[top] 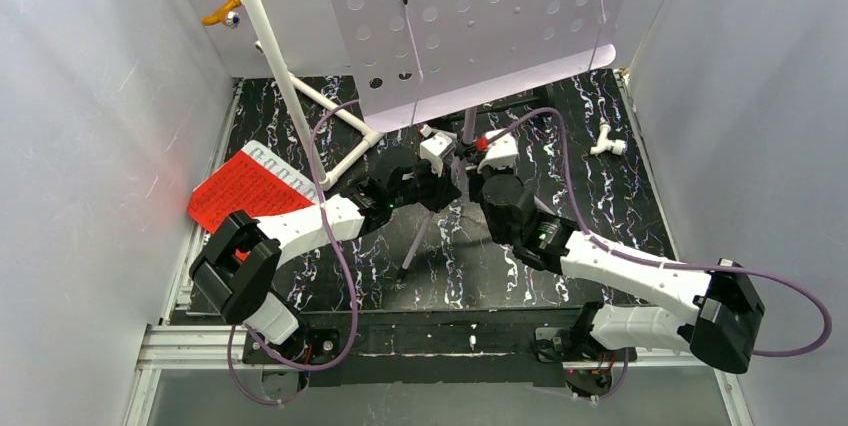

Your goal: Set up the instrument practice props

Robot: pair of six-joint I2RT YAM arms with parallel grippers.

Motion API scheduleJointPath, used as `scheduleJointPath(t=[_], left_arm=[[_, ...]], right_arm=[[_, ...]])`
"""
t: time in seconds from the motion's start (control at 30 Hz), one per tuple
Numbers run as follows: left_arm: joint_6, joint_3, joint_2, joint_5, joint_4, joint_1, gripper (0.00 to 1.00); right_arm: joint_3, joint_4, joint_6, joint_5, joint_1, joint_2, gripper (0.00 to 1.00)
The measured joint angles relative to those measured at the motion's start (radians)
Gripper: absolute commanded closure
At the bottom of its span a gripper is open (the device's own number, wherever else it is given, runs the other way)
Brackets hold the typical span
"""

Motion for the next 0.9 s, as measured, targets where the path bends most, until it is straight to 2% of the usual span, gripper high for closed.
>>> scheduleJointPath(t=[0.1, 0.17, 0.2, 0.3, 0.4, 0.57, 0.67, 0.83, 0.9], left_arm=[[-0.002, 0.0, 0.0, -0.002, 0.0, 0.0, 1.0], [-0.003, 0.0, 0.0, 0.0, 0.0, 0.0, 1.0], [-0.003, 0.0, 0.0, 0.0, 0.0, 0.0, 1.0], [-0.003, 0.0, 0.0, -0.001, -0.001, 0.0, 1.0], [-0.003, 0.0, -0.003, -0.002, -0.005, 0.0, 1.0], [-0.003, 0.0, -0.006, -0.001, -0.015, 0.0, 1.0], [-0.003, 0.0, -0.006, -0.001, -0.015, 0.0, 1.0], [-0.003, 0.0, -0.006, -0.003, -0.015, 0.0, 1.0], [-0.003, 0.0, -0.006, -0.003, -0.015, 0.0, 1.0]], right_arm=[[-0.013, -0.021, 0.189, -0.028, -0.043, -0.028, 0.99], [-0.037, -0.022, 0.317, -0.085, -0.118, -0.06, 0.96], [-0.05, -0.016, 0.37, -0.12, -0.151, -0.073, 0.91], [-0.071, -0.01, 0.401, -0.201, -0.216, -0.091, 0.64], [-0.07, -0.018, 0.338, -0.28, -0.213, -0.092, 0.47], [-0.063, -0.015, 0.128, -0.317, -0.2, -0.115, 0.35], [-0.031, -0.024, -0.056, -0.317, -0.154, -0.111, 0.34], [0.019, -0.065, -0.188, -0.354, -0.087, -0.056, 0.37], [0.029, -0.078, -0.238, -0.354, -0.064, -0.034, 0.41]])
